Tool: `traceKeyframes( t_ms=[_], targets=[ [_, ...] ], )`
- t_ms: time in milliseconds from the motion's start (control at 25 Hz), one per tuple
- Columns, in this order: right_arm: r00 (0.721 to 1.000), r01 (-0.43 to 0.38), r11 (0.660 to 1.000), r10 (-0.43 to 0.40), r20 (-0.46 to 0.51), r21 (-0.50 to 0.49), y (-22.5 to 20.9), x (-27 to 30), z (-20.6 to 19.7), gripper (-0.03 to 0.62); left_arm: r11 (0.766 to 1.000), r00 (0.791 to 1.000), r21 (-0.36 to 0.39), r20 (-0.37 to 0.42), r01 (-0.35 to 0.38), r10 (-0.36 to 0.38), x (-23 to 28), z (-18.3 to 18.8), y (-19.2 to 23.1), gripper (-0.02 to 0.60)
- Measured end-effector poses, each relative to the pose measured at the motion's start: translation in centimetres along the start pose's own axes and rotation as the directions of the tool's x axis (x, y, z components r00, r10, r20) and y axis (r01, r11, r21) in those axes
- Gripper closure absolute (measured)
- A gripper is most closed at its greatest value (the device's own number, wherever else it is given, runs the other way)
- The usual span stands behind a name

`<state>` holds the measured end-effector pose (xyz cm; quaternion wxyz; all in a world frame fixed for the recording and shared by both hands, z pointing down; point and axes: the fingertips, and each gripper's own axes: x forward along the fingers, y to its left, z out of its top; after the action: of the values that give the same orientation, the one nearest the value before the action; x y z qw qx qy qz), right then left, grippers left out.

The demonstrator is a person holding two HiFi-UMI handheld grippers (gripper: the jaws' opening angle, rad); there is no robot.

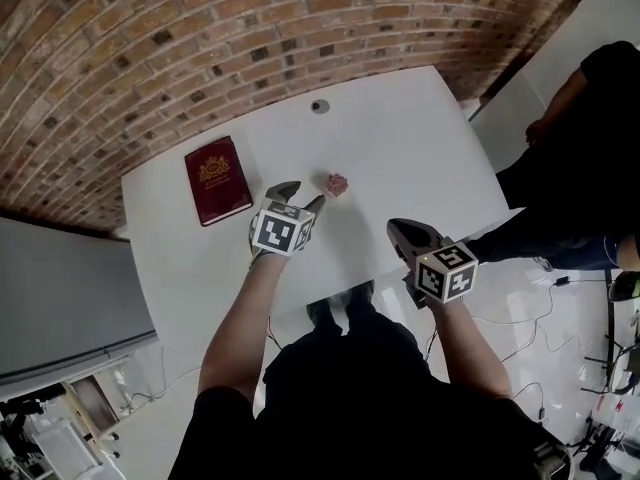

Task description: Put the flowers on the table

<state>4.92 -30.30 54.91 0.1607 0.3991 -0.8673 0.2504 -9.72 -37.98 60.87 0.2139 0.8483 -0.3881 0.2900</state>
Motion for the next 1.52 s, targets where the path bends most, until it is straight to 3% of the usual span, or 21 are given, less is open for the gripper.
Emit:
traceKeyframes(
  t_ms=[240, 440, 840, 1000, 1200, 1520],
  targets=[
    [0.999, 0.028, 0.999, -0.027, 0.037, -0.019, 2.8, -1.4, 1.2, 0.582, 0.998, 0.992, 0.064, 0.126, -0.021, 0.013, -5.6, 2.9, -1.4, 0.428],
    [0.999, 0.015, 1.000, -0.015, 0.052, -0.001, 4.8, -2.3, 1.7, 0.582, 0.996, 0.961, 0.052, 0.271, -0.067, 0.050, -10.0, 5.5, -1.3, 0.552],
    [0.996, -0.027, 0.999, 0.029, 0.089, -0.018, 2.7, -4.2, 3.3, 0.582, 0.997, 0.909, -0.051, 0.411, -0.057, 0.073, -14.4, 9.0, -3.0, 0.571],
    [0.993, -0.031, 0.999, 0.035, 0.117, -0.040, 0.2, -6.0, 4.0, 0.582, 0.997, 0.906, -0.057, 0.417, -0.047, 0.066, -13.0, 10.1, -4.9, 0.571],
    [0.985, -0.049, 0.998, 0.055, 0.162, -0.041, -2.6, -7.9, 4.9, 0.582, 0.990, 0.900, -0.143, 0.431, -0.007, 0.068, -12.2, 10.5, -6.5, 0.571],
    [0.970, -0.063, 0.992, 0.085, 0.228, -0.105, -4.0, -9.5, 6.8, 0.582, 0.991, 0.894, -0.114, 0.435, -0.067, 0.110, -12.0, 11.3, -6.9, 0.571]
  ],
)
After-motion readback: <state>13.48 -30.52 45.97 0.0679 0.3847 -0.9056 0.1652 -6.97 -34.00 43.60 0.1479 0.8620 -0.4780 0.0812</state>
